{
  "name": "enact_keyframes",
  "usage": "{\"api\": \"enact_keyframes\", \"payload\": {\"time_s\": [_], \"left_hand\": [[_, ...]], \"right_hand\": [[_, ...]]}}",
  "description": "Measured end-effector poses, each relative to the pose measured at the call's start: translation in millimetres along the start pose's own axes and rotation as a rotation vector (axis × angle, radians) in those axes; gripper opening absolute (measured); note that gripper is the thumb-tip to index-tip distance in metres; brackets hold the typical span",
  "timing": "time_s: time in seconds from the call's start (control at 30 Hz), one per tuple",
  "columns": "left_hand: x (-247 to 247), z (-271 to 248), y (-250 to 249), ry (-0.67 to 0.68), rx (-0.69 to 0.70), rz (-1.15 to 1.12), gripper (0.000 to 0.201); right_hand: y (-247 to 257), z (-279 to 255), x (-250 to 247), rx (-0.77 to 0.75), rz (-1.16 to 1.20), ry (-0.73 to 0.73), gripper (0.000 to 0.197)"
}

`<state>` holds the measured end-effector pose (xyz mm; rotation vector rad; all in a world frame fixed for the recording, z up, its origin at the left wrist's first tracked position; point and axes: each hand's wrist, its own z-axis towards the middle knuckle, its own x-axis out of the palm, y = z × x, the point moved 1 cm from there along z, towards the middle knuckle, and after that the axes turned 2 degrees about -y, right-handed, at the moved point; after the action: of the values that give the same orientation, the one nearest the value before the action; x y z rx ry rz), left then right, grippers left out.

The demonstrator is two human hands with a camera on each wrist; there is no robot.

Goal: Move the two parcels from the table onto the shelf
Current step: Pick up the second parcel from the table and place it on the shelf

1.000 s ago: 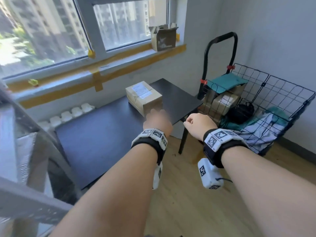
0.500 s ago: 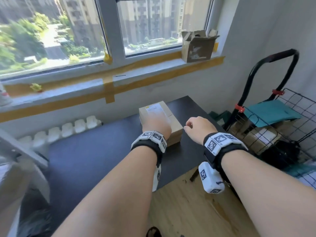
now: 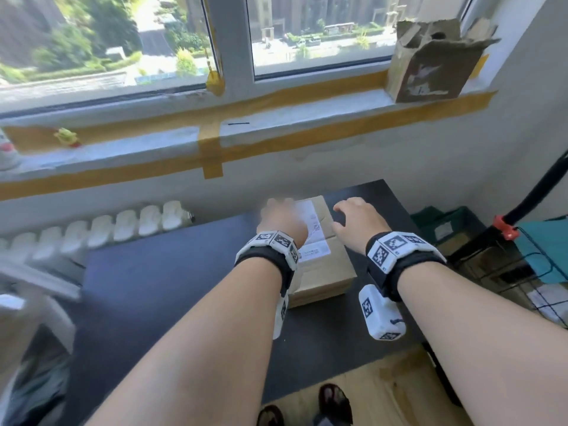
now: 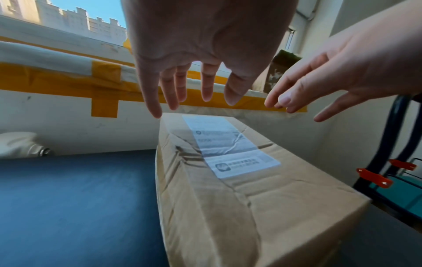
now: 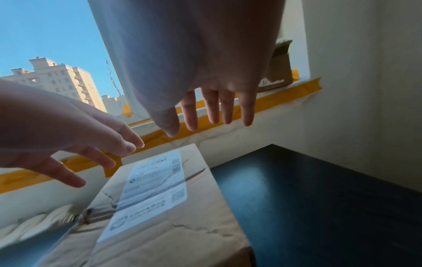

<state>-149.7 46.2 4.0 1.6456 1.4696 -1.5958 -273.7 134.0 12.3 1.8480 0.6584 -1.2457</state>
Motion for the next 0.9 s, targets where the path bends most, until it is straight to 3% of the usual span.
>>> {"api": "enact_keyframes", "payload": {"time_s": [0.1,0.27,0.47,0.7,0.9], "left_hand": [[4.4,12.3,1.4,0.019,-0.085,-0.034,0.045],[11.6,29.7,2.9,0.025,-0.257,-0.14,0.071],[24.7,33.2,17.1,0.084,-0.443,-0.326,0.09],[29.4,33.5,24.2,0.114,-0.517,-0.416,0.075],[33.5,31.5,32.1,0.239,-0.546,-0.435,0.073]], "right_hand": [[-2.5,19.9,6.3,-0.051,0.0,0.06,0.044],[-7.5,47.0,17.4,-0.094,0.026,0.161,0.055],[-12.6,57.4,33.4,-0.041,0.098,0.278,0.044],[-22.3,56.5,44.0,0.038,0.248,0.346,0.049],[-21.7,58.3,46.6,0.09,0.319,0.367,0.046]]}}
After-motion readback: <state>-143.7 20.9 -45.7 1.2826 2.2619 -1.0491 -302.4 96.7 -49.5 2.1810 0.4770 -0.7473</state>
